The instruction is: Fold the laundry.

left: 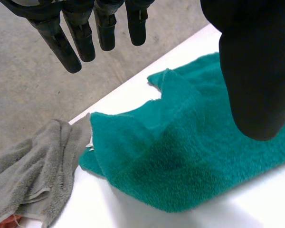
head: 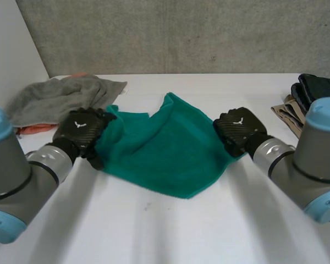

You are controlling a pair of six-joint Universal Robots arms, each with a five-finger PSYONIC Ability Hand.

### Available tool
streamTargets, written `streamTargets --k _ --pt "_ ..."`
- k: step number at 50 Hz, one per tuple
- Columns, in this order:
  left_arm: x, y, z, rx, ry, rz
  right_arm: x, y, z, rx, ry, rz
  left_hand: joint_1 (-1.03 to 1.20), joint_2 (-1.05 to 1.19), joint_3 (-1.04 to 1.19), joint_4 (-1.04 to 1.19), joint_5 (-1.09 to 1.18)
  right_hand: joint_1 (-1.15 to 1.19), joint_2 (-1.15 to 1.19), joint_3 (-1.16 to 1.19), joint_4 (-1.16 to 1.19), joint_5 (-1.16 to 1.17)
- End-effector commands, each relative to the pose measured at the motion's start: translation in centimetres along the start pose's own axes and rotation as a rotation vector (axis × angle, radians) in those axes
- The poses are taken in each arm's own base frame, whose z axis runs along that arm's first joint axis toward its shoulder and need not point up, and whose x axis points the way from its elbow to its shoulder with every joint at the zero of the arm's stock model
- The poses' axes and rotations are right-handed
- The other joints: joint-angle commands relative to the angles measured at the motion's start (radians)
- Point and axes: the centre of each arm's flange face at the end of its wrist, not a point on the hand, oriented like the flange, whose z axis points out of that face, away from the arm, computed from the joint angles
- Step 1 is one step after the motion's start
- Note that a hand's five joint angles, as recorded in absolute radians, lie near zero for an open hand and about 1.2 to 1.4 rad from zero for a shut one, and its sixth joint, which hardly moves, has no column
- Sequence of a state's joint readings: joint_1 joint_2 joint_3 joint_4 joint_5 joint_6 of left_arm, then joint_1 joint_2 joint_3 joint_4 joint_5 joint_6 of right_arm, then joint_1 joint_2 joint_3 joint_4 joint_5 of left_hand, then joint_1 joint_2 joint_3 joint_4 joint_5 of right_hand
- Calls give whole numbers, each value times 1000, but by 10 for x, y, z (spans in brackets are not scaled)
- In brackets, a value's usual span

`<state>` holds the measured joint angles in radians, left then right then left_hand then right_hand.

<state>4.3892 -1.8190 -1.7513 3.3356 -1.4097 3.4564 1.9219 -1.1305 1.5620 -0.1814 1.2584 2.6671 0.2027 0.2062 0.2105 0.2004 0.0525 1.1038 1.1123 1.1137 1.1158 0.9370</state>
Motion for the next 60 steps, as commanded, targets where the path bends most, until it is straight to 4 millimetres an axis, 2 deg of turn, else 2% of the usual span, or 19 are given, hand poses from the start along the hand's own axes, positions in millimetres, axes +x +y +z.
streamTargets --k 1,8,17,24,30,32,34,35,36,38,43,44,47,48,50,51,55,58,60 --pt "-19 -24 -8 -16 -34 -82 15 6 -4 -84 -16 -70 -28 -32 -36 -26 -52 -165 -174 -175 -177 -173" --pt "-31 -16 1 -132 -36 -96 10 28 1 -127 -79 -190 -28 -32 -36 -26 -52 -336 -344 -345 -348 -343" --pt "-36 19 45 -200 -7 50 0 46 18 -80 -107 -195 -28 -32 -36 -26 -52 -418 -427 -428 -430 -426" --pt "-36 46 69 -250 -8 155 -9 59 30 -67 -109 -211 -28 -32 -36 -26 -52 -392 -401 -402 -404 -400" --pt "-34 53 80 -259 -24 173 -9 66 42 -46 -72 -216 5 1 -3 7 -20 -257 -266 -267 -269 -265" --pt "-31 55 83 -255 -20 176 -10 68 46 -37 -68 -210 168 165 160 170 144 -132 -140 -142 -144 -139" --pt "-30 55 85 -249 -16 180 -11 68 48 -30 -67 -213 341 338 334 344 317 202 193 192 190 194" --pt "-29 55 86 -246 -12 183 -11 67 49 -28 -65 -211 494 490 486 496 469 292 283 282 280 284" --pt "-26 52 86 -234 -7 185 -6 63 50 -17 -53 -208 876 872 868 878 852 292 284 283 280 285" --pt "-25 47 87 -216 -9 187 -5 60 49 -12 -53 -197 1192 1189 1185 1195 1168 292 284 283 280 285" --pt "-25 12 78 -126 -30 182 5 36 35 31 -21 -124 1194 1190 1186 1196 1169 292 284 283 280 285" --pt "-26 -6 72 -76 -43 168 12 21 29 61 -1 -105 1194 1190 1186 1196 1169 292 284 283 280 285" --pt "-30 -37 59 6 -68 122 23 -2 18 103 32 -82 1194 1190 1186 1196 1169 292 284 283 280 285" --pt "-35 -60 49 69 -85 84 30 -16 9 125 49 -68 1194 1190 1186 1196 1169 292 284 283 280 285" --pt "-40 -82 37 134 -105 46 36 -30 0 143 64 -54 1194 1190 1186 1196 1169 292 284 283 280 285" --pt "-45 -106 23 206 -122 13 43 -43 -11 151 78 -36 1194 1190 1186 1196 1169 292 284 283 280 285" --pt "-55 -159 -8 378 -137 -47 55 -66 -33 149 99 2 1194 1190 1186 1196 1169 292 284 283 280 285" --pt "-57 -173 -11 421 -135 -69 57 -76 -41 148 97 18 1194 1190 1186 1196 1169 292 284 283 280 285" --pt "-59 -177 -1 430 -132 -71 55 -80 -48 134 83 51 1194 1190 1186 1196 1169 292 284 283 280 285"
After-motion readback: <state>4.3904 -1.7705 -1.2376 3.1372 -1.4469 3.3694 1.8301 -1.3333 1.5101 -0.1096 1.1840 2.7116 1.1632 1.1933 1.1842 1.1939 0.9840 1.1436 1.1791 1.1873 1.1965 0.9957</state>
